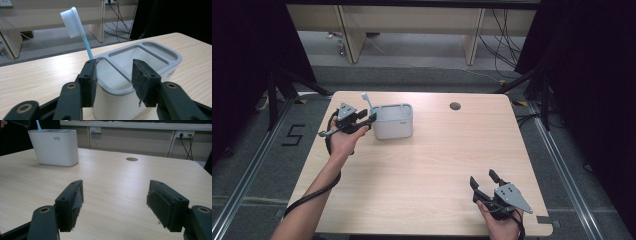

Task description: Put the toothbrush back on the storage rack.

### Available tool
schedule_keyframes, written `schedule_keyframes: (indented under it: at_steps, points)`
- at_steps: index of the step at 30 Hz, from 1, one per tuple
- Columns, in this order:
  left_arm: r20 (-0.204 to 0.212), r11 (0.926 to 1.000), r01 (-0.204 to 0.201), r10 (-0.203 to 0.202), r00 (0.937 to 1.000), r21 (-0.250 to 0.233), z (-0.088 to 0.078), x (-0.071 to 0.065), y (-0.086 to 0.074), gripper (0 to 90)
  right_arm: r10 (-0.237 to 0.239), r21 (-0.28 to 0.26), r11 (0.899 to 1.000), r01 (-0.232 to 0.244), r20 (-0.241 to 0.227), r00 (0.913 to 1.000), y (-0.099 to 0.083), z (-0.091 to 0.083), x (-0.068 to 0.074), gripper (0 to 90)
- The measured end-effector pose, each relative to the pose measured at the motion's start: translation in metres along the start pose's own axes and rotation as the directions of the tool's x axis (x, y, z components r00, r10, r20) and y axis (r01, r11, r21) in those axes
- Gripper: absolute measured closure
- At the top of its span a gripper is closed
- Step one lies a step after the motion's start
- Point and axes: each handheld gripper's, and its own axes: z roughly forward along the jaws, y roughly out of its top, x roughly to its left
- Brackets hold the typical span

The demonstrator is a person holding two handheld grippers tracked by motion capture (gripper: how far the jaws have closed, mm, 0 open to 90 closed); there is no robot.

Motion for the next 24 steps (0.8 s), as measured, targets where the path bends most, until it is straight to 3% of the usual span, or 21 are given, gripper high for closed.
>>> schedule_keyframes:
  at_steps: [1, 10, 21, 24]
  points:
    - [0.002, 1.0000, -0.002, 0.002, 1.0000, -0.005, -0.002, -0.001, 0.000, 52.3, -0.008, -0.018, 1.000, 0.008, -0.001, 1.0000, -0.001, 0.002, 0.000, 29.8]
    - [0.009, 0.9996, -0.011, 0.012, 0.9999, -0.027, -0.021, -0.005, -0.004, 47.4, -0.009, -0.013, 1.000, 0.009, -0.019, 0.9998, -0.002, 0.003, 0.000, 29.4]
    - [0.007, 0.9988, -0.033, 0.033, 0.9994, -0.036, -0.048, -0.011, -0.013, 46.5, -0.026, -0.006, 1.000, 0.026, 0.012, 0.9996, -0.002, 0.002, 0.000, 29.4]
    - [0.014, 0.9982, -0.041, 0.042, 0.9990, -0.043, -0.054, -0.014, -0.016, 46.2, -0.019, 0.005, 1.000, 0.019, -0.001, 0.9998, -0.003, 0.002, 0.001, 29.4]
